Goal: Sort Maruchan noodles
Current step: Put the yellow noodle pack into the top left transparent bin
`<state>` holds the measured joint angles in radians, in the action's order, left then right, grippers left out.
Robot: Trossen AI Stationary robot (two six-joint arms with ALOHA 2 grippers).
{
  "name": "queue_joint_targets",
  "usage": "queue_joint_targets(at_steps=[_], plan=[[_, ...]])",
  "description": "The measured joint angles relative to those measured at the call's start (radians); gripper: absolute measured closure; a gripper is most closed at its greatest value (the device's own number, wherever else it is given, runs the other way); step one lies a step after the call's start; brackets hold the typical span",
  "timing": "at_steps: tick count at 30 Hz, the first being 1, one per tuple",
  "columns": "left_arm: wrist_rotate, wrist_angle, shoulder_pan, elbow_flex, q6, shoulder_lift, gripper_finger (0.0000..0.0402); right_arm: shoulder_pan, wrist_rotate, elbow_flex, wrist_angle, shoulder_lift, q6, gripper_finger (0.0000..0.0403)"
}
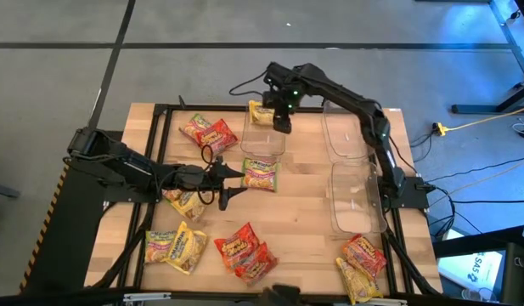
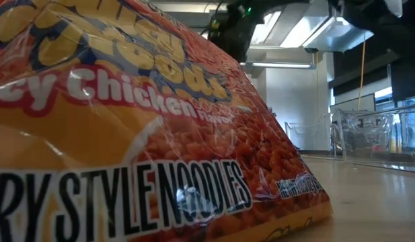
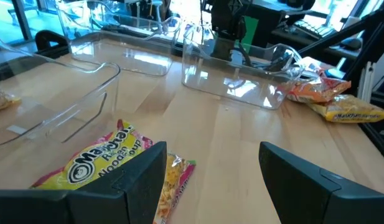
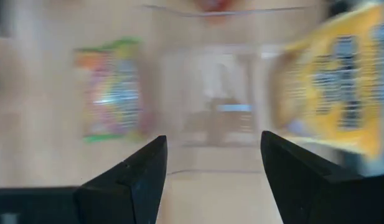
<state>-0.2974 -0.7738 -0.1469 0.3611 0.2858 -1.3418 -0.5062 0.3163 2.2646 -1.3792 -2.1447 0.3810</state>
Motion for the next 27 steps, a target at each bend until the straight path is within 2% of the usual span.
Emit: queue_joint_targets(at_steps=[3, 7, 11, 15, 18, 20, 24, 27], plan=[[0.0, 0.0, -0.013, 0.0, 0.017, 0.0, 0.0153, 0.036, 0.044, -0.079, -0.019, 0.076, -0.036, 0.0173], [-0.007, -0.008, -0.036, 0.001, 0.021, 0.0, 0.0153, 0.116, 0.035, -0.251, -0.006, 0.199, -0.054, 0.0173], [-0.033, -0.002, -0.07, 0.022, 0.017, 0.0, 0.0153, 0.203, 0.009, -0.48, 0.113, 0.349, -0.106, 0.0173], [-0.054, 0.071, -0.13, 0.095, -0.058, 0.0, 0.0158, 0.293, -0.04, -0.749, 0.289, 0.52, -0.185, 0.0173], [-0.126, 0.264, -0.178, 0.203, -0.079, 0.0, 0.0159, 0.373, -0.057, -0.955, 0.476, 0.647, -0.268, 0.0173], [-0.171, 0.475, -0.193, 0.291, -0.032, 0.0, 0.0159, 0.438, -0.071, -1.095, 0.63, 0.722, -0.316, 0.0173], [-0.19, 0.947, -0.209, 0.474, 0.203, 0.0, 0.0159, 0.555, -0.119, -1.339, 0.962, 0.814, -0.365, 0.0173], [-0.143, 1.267, -0.219, 0.588, 0.453, 0.0, 0.0159, 0.613, -0.149, -1.495, 1.25, 0.826, -0.369, 0.0173]])
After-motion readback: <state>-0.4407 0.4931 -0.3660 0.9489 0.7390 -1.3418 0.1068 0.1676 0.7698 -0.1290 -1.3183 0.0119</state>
